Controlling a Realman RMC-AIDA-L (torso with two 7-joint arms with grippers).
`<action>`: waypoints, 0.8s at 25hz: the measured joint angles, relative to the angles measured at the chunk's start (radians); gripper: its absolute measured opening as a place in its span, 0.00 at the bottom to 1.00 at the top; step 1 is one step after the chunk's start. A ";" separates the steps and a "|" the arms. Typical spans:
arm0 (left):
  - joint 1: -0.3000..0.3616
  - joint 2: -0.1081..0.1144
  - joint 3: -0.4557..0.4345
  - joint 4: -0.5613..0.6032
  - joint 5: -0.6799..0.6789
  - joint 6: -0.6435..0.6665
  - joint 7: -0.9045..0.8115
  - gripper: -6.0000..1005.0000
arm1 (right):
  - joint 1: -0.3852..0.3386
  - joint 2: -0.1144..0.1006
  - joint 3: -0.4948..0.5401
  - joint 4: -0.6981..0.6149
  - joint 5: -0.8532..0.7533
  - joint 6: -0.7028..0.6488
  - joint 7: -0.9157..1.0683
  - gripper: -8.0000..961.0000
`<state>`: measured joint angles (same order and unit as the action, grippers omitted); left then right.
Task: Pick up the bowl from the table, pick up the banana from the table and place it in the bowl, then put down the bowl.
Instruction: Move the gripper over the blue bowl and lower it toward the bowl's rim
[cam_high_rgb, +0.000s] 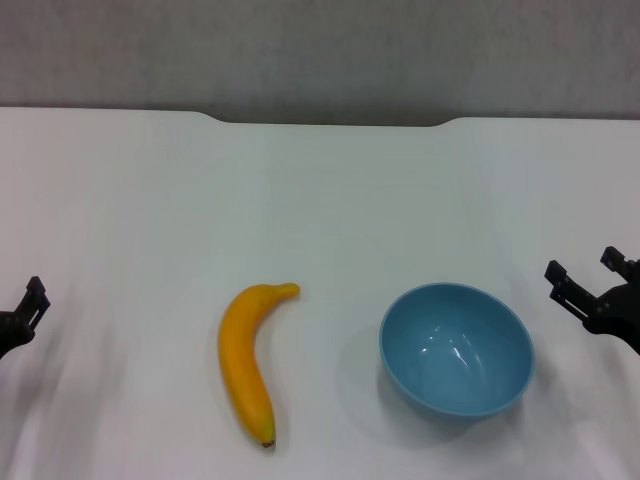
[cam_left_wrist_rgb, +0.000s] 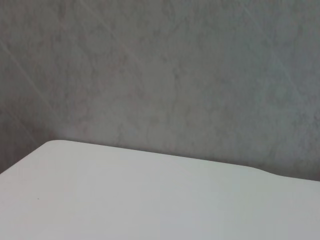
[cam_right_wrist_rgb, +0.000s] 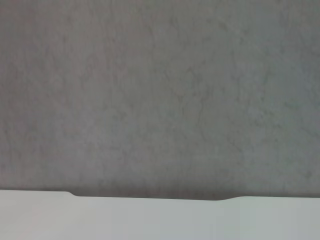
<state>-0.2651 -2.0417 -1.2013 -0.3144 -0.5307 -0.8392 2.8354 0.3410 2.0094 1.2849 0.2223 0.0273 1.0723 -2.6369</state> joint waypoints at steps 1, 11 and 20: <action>0.000 0.000 0.001 0.000 0.000 0.000 0.000 0.76 | 0.000 0.000 0.000 -0.001 -0.001 0.000 -0.001 0.92; 0.032 0.000 0.021 -0.008 0.030 -0.044 0.001 0.76 | -0.023 0.000 -0.008 0.004 -0.003 0.005 -0.004 0.92; 0.044 0.000 0.022 -0.009 0.043 -0.091 -0.011 0.76 | -0.030 -0.002 -0.004 0.006 -0.001 0.037 -0.002 0.92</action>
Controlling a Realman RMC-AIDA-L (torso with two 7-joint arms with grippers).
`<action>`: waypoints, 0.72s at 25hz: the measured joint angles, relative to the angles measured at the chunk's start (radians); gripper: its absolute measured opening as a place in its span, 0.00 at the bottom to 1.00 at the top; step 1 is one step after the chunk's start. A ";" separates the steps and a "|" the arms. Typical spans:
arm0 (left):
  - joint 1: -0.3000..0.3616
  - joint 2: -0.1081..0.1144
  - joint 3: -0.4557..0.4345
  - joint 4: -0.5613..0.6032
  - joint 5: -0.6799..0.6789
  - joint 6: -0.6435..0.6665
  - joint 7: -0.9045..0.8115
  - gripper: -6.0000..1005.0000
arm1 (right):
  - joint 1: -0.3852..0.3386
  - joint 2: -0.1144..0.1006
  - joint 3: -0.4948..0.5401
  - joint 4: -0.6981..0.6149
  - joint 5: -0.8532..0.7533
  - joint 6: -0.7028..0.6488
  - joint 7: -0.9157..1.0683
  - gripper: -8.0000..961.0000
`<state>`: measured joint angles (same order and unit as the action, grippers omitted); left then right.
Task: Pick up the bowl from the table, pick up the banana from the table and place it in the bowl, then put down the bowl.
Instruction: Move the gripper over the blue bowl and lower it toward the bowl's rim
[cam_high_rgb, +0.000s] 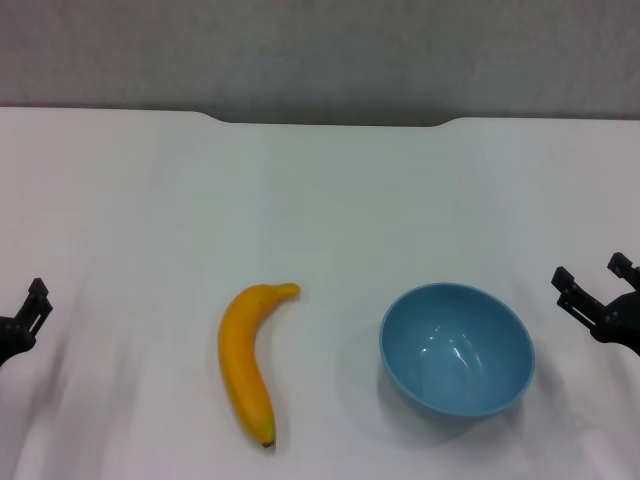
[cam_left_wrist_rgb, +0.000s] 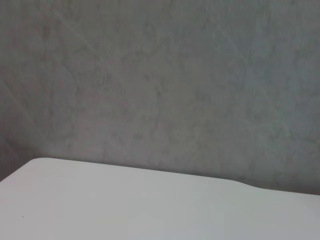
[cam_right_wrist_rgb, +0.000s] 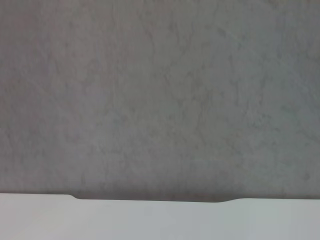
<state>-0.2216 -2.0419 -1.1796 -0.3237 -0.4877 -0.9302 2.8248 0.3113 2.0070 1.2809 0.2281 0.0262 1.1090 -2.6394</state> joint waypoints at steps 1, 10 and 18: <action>0.003 -0.002 0.000 0.000 0.000 -0.005 0.002 0.76 | 0.000 0.000 0.000 0.000 0.000 0.000 0.000 0.92; 0.005 -0.004 0.000 -0.001 -0.001 -0.021 0.006 0.76 | 0.005 -0.001 -0.003 0.000 -0.004 -0.001 0.001 0.92; 0.007 -0.006 -0.001 0.001 -0.006 -0.029 0.006 0.76 | 0.006 -0.001 -0.007 0.000 -0.006 -0.007 0.003 0.92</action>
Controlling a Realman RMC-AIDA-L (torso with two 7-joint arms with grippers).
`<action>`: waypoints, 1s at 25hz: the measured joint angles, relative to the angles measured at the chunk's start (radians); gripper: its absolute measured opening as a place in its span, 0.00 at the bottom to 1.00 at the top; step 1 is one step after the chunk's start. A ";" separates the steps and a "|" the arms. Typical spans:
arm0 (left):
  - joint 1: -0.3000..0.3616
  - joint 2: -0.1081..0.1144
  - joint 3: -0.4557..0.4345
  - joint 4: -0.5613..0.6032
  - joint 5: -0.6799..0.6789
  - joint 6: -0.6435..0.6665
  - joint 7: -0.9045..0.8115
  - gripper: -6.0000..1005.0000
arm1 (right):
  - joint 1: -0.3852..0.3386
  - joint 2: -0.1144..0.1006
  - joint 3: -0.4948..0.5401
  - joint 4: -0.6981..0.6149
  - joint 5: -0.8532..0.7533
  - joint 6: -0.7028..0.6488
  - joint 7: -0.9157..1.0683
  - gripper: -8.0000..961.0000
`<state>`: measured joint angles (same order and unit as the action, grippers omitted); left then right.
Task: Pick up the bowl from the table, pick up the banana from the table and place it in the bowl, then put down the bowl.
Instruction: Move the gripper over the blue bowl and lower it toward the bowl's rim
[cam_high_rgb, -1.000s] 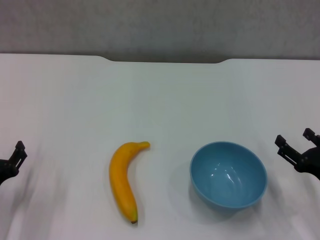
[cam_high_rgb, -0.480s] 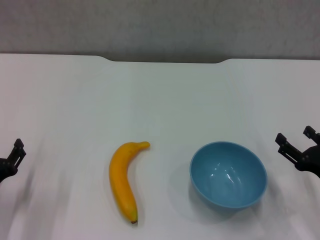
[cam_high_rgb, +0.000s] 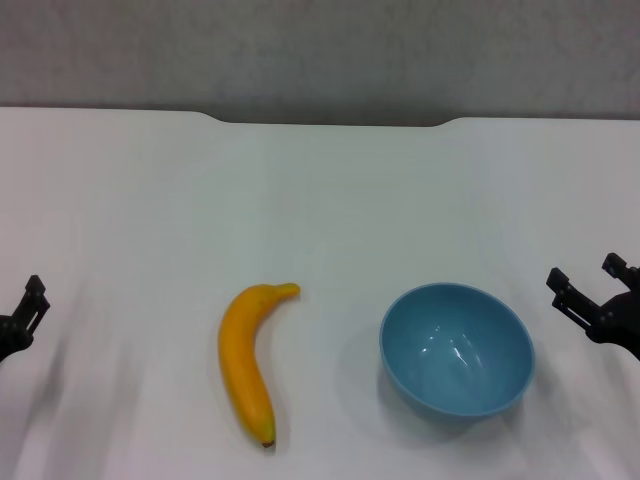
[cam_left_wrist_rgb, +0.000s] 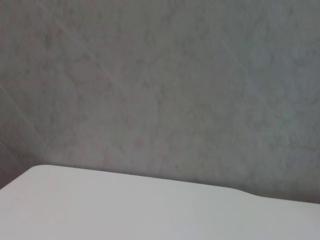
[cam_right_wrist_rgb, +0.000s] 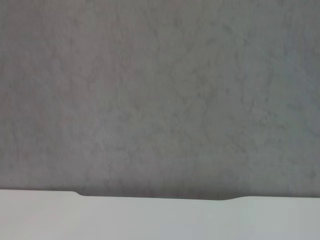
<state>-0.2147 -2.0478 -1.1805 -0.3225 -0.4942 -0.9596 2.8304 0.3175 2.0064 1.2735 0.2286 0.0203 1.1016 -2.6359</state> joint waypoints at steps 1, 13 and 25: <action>0.000 0.001 -0.001 0.000 0.000 0.000 -0.002 0.76 | 0.000 0.000 0.000 0.000 0.000 0.001 0.000 0.92; -0.004 0.000 0.001 0.003 -0.001 -0.002 0.001 0.76 | 0.001 0.000 0.000 -0.001 0.000 -0.001 0.001 0.92; -0.011 0.000 0.001 0.001 0.004 0.010 0.002 0.76 | 0.006 0.000 -0.002 0.000 -0.001 -0.002 0.002 0.92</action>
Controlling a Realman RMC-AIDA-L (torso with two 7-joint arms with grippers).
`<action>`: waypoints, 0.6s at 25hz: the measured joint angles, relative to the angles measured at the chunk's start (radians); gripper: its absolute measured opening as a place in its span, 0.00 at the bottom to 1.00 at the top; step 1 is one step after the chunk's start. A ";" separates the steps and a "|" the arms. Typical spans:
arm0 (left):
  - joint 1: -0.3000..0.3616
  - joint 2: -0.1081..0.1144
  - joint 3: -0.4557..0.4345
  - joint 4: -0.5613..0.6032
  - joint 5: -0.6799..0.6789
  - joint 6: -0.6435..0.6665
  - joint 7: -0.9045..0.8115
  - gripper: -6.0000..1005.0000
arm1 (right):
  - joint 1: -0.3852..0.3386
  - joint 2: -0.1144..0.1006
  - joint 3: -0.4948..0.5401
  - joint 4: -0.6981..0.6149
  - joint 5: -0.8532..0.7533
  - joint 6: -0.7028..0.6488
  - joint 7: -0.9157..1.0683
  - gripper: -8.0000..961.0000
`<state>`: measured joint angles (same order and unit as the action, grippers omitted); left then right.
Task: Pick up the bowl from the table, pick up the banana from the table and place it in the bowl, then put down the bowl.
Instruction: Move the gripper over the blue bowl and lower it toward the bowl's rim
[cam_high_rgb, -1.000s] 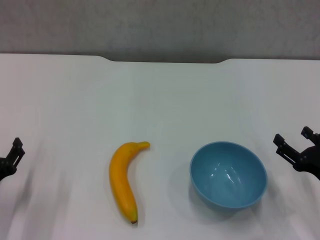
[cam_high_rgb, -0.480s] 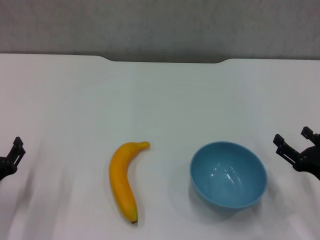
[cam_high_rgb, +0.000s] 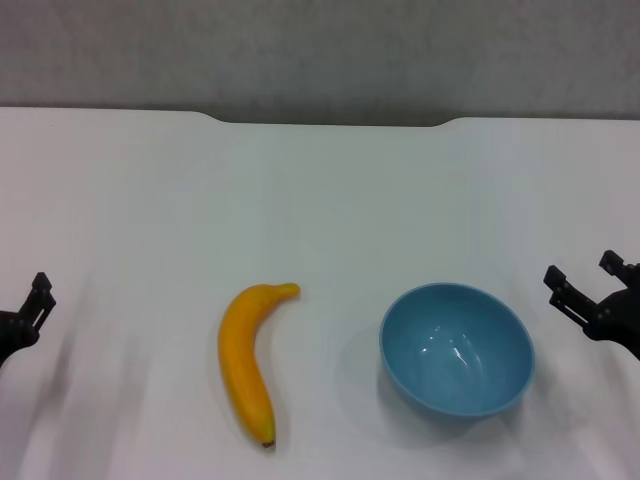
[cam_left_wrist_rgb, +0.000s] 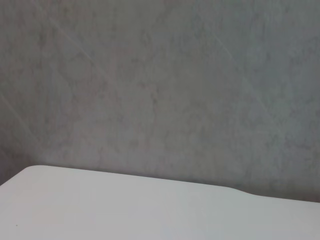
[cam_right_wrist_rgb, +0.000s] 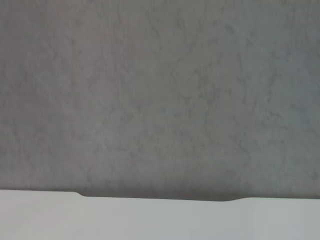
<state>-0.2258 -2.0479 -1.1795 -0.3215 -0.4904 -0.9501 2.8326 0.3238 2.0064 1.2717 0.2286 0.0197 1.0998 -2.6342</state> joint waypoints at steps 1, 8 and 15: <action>-0.001 0.000 0.000 0.000 0.000 0.000 0.000 0.76 | 0.001 0.000 0.000 0.000 0.000 0.000 0.000 0.92; -0.003 0.001 0.007 -0.003 0.002 -0.001 -0.012 0.76 | 0.004 0.000 -0.006 0.000 -0.001 0.001 0.001 0.92; 0.046 0.018 0.007 -0.117 0.054 0.005 -0.049 0.76 | -0.014 -0.009 -0.007 0.068 -0.002 0.002 0.013 0.92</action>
<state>-0.1797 -2.0295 -1.1722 -0.4388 -0.4368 -0.9446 2.7841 0.3097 1.9972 1.2645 0.2968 0.0175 1.1022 -2.6207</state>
